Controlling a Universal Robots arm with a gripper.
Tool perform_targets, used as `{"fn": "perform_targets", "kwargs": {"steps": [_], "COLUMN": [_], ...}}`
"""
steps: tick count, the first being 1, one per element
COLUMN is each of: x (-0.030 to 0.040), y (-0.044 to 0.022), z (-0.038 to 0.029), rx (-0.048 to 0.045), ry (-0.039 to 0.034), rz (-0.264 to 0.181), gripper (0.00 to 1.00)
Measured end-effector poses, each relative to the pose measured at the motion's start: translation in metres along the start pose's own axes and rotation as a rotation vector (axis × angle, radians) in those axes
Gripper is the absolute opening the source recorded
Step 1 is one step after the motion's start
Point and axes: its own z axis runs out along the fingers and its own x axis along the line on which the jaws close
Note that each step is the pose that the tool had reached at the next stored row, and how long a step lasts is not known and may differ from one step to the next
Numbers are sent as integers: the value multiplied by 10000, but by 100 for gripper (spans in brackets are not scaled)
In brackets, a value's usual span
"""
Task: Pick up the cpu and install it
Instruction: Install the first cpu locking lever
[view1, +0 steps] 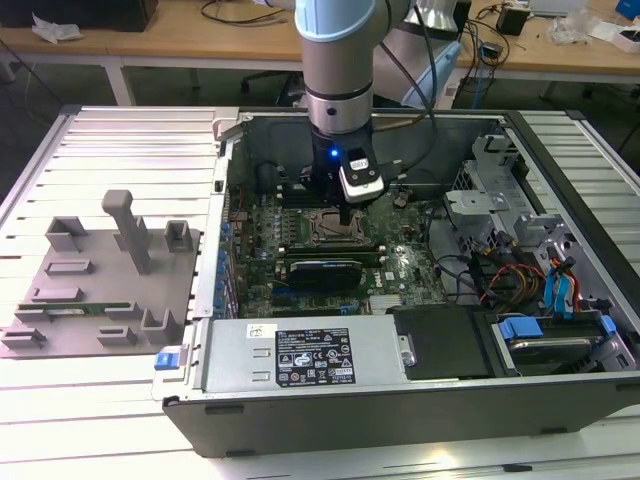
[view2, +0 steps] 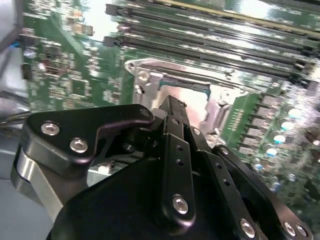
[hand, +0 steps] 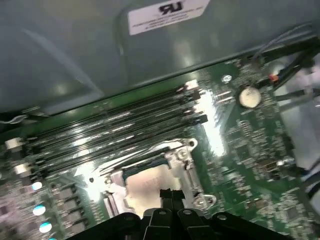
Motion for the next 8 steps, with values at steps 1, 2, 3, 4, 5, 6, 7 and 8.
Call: {"fn": "perform_targets", "kwargs": {"steps": [1, 2, 3, 4, 5, 6, 7, 8], "x": [-1, -1, -1, -1, -1, 0, 0, 0], "y": [0, 0, 0, 0, 1, 1, 0, 0], "z": [-1, -1, 0, 1, 4, 6, 7, 5], "rx": [15, 16, 16, 7, -17, -46, -82, -101], "ry": [40, 41, 43, 45, 49, 57, 66, 70], "rz": [-2, -1, -2, -86, -294, -603, -978, -1171], "gripper": [11, 11, 11, 11, 11, 11, 11, 11]}}
